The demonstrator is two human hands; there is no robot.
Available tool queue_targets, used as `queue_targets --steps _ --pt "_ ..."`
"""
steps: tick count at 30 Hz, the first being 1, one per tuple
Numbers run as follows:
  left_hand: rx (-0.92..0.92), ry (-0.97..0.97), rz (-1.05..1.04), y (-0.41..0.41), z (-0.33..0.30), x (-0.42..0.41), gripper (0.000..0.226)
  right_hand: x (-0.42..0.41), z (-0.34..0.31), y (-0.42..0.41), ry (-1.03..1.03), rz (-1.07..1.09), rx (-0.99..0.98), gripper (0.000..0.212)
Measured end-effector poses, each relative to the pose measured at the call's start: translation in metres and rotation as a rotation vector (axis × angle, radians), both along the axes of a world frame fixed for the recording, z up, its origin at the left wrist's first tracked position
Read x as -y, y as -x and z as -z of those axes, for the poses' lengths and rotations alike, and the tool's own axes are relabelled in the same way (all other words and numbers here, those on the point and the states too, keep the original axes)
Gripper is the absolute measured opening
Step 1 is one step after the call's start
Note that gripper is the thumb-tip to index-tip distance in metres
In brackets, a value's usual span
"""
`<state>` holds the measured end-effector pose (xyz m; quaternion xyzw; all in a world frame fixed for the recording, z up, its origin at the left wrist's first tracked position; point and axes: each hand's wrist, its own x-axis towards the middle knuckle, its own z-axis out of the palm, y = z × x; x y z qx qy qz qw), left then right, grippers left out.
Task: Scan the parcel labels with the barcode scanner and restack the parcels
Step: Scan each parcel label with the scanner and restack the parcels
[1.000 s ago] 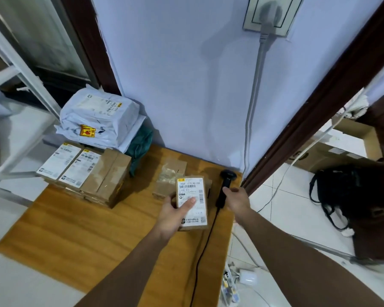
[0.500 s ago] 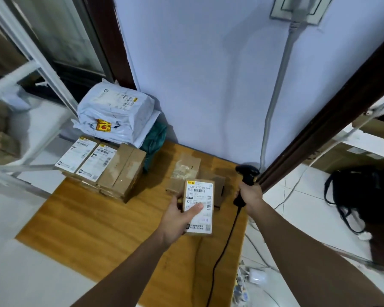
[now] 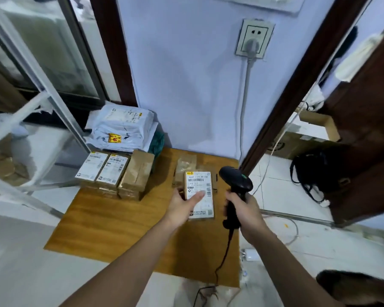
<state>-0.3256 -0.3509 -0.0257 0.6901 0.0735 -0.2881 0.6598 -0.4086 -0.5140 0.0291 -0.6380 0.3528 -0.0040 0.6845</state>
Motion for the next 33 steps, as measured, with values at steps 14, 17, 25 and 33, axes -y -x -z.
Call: queue_targets --steps 14,17,25,33 --pt "0.04 0.075 0.046 0.055 -0.028 -0.059 0.056 -0.123 -0.064 0.104 0.068 -0.015 -0.014 0.017" --pt "0.037 0.085 0.013 0.066 -0.024 -0.058 0.063 -0.12 -0.062 0.11 0.104 -0.034 -0.049 0.017" --pt "0.039 0.092 -0.024 0.09 -0.028 -0.058 0.068 -0.113 -0.057 0.118 0.153 -0.1 -0.074 0.009" --pt "0.05 0.102 -0.024 0.106 -0.036 -0.053 0.058 -0.111 -0.066 0.125 0.154 -0.125 -0.067 0.015"
